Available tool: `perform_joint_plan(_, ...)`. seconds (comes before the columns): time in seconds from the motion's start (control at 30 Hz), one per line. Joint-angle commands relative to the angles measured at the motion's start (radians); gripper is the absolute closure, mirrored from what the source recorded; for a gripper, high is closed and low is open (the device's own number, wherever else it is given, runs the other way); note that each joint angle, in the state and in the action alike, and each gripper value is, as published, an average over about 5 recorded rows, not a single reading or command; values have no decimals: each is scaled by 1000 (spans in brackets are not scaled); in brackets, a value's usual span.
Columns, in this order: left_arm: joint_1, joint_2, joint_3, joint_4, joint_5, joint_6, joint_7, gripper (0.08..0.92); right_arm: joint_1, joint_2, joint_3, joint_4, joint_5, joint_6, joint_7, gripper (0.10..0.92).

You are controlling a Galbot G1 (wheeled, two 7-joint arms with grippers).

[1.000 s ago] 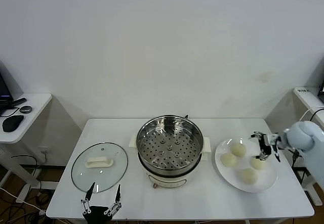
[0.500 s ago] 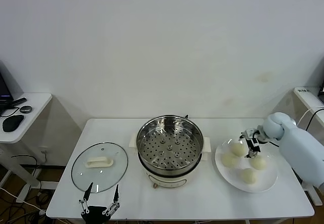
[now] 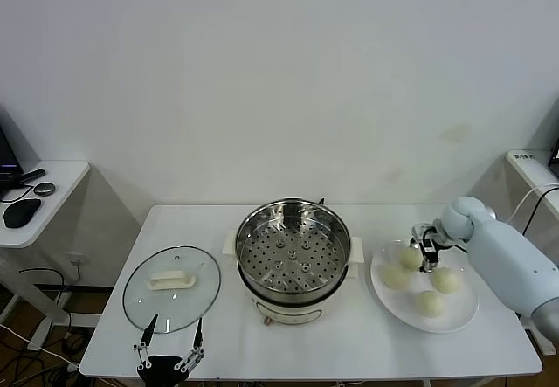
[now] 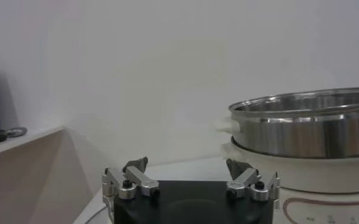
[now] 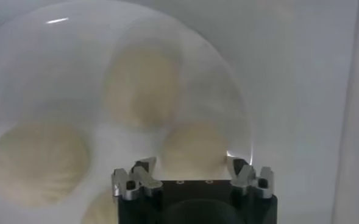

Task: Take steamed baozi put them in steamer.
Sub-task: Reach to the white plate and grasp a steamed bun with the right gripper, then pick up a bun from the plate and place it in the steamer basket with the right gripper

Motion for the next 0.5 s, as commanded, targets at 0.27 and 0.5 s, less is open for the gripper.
perform_joint_plan(0.27,1,5,0,-5,1,1,0,177,15,-14,-23,20,35,-24,-5,402)
perform_joint_plan(0.5,-4,12,1,-19,1,5,1,177,68,-127,-66,182,179,-62,-13,490)
